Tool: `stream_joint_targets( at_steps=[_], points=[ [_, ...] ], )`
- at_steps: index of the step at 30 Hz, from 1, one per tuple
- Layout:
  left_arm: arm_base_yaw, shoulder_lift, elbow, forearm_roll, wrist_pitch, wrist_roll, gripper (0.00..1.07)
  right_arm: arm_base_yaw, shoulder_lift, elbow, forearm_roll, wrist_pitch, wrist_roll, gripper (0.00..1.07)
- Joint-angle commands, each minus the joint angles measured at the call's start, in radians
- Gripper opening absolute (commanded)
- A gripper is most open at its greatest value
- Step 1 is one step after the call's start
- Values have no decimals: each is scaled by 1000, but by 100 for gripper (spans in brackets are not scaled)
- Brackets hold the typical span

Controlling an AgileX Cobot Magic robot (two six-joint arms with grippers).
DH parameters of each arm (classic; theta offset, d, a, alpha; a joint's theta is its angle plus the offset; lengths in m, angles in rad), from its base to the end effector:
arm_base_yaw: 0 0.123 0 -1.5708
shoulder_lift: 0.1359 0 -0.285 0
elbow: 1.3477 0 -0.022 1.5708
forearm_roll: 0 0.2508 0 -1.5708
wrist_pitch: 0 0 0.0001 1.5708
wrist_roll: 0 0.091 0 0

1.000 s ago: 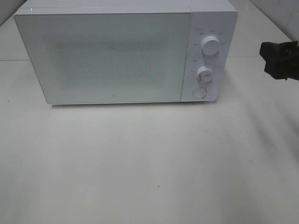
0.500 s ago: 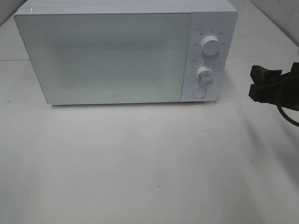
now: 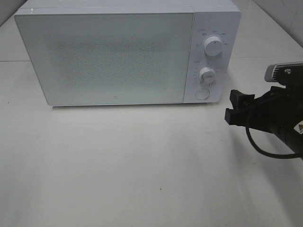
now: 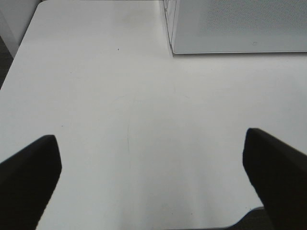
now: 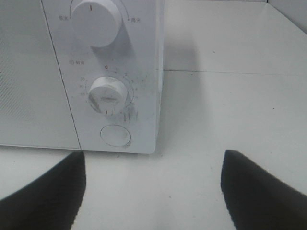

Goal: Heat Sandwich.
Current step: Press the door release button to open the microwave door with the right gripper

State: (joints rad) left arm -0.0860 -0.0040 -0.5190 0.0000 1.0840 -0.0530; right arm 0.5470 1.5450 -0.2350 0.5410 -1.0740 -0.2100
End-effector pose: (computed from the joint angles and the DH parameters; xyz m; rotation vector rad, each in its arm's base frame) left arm -0.0086 0.0007 0.2806 0.0338 2.0454 -0.0868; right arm 0.2066 0.0776 0.1605 -0.0861 1.7610 0.0272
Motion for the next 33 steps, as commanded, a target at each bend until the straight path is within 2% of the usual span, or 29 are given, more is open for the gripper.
stream_joint_targets(
  at_steps=[1,9,21,30,33],
  points=[
    [3,-16,0,0,-13,-5,98,35,30,-1,37,-39,-10,75],
    [3,-16,0,0,-13,-5,98,142,107,-1,138,-82,-10,75],
    [3,-16,0,0,-13,-5,98,154,110,-1,152,-81,65,75],
    [3,-16,0,0,-13,-5,98,154,110,-1,151,-81,418,75],
    [3,-16,0,0,-13,-5,98,154,110,-1,151,-81,643,75]
  ],
)
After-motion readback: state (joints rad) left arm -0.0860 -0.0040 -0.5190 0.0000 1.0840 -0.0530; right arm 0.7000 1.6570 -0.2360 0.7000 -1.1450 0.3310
